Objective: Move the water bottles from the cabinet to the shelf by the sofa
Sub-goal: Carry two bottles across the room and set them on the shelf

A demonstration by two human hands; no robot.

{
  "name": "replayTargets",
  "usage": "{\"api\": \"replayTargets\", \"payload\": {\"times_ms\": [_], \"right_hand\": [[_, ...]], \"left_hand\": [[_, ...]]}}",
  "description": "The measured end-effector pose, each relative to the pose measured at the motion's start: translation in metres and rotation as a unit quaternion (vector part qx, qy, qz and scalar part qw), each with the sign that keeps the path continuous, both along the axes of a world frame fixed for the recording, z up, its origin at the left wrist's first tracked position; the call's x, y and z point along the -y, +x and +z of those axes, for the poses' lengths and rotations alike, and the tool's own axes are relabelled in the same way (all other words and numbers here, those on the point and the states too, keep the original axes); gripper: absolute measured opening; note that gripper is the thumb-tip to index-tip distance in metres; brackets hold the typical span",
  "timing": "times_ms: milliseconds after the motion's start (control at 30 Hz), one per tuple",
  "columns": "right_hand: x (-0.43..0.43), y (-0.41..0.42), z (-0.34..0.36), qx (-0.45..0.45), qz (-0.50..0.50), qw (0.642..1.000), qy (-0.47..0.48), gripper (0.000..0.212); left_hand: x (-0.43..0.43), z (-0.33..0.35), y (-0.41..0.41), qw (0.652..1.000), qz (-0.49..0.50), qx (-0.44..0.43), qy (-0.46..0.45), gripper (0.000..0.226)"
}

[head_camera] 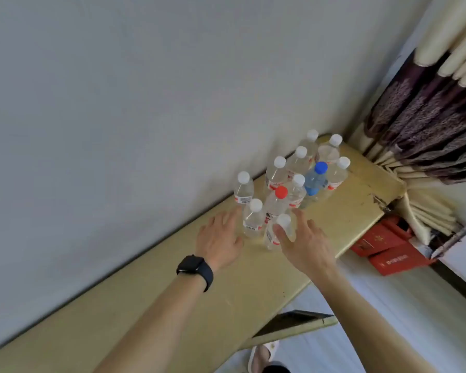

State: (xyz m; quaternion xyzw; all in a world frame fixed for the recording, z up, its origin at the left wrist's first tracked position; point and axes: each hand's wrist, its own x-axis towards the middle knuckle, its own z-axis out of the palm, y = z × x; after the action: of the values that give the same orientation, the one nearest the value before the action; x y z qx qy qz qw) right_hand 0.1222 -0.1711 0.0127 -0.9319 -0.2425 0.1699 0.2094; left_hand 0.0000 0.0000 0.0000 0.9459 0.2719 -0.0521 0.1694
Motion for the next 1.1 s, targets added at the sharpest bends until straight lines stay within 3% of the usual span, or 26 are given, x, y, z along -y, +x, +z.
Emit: {"api": "replayTargets", "payload": {"times_ms": [233, 400, 533, 733, 1000, 1100], "right_hand": [[-0.023, 0.025, -0.041, 0.019, 0.061, 0.997, -0.041, 0.045], [-0.021, 0.025, -0.045, 0.039, 0.079, 0.995, -0.055, 0.034], [-0.02, 0.016, -0.038, 0.042, 0.084, 0.993, -0.069, 0.043], [-0.019, -0.011, -0.037, 0.063, 0.045, 0.992, -0.104, 0.057], [0.011, -0.114, -0.036, 0.061, 0.048, 0.989, -0.128, 0.029], [0.037, -0.151, -0.039, 0.029, 0.007, 0.99, -0.135, 0.023]], "left_hand": [[-0.003, -0.014, 0.073, 0.996, -0.075, -0.03, 0.05, 0.052], [0.007, -0.026, 0.08, 0.994, -0.064, -0.039, 0.083, 0.043], [0.015, -0.028, 0.058, 0.987, -0.081, -0.043, 0.13, 0.042], [0.011, -0.021, 0.003, 0.994, -0.039, -0.083, 0.06, 0.043], [0.016, -0.014, -0.078, 0.994, -0.087, -0.068, 0.026, 0.042], [0.026, -0.015, -0.101, 0.986, -0.141, -0.059, 0.062, 0.041]]}}
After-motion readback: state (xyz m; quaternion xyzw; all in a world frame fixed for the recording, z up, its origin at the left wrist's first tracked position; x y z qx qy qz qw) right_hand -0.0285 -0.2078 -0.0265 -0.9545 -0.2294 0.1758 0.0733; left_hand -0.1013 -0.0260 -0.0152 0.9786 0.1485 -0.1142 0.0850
